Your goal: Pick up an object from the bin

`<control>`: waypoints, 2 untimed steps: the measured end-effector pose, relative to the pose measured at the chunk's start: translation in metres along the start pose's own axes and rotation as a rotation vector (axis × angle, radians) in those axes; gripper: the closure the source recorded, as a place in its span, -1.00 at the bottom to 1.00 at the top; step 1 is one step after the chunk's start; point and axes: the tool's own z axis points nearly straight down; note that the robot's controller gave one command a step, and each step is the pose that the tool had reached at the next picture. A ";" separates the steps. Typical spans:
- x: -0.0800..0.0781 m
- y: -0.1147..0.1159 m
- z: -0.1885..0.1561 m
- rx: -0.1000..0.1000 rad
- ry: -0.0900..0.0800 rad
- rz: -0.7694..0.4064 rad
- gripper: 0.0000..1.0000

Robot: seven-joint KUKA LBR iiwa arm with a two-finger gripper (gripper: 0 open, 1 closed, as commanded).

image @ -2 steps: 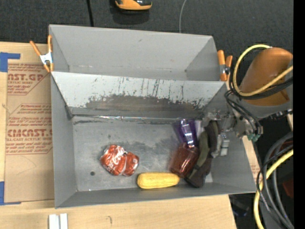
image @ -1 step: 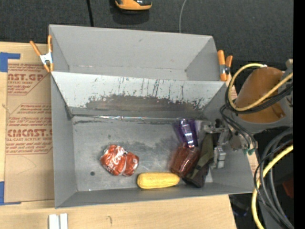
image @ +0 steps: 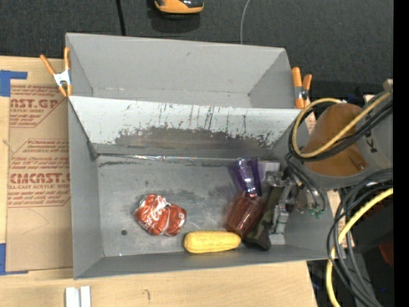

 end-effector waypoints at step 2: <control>0.038 0.055 0.014 0.001 0.001 -0.067 1.00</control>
Offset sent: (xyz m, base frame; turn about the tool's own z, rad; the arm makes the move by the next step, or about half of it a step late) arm -0.0309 0.0587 -0.0138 -0.0666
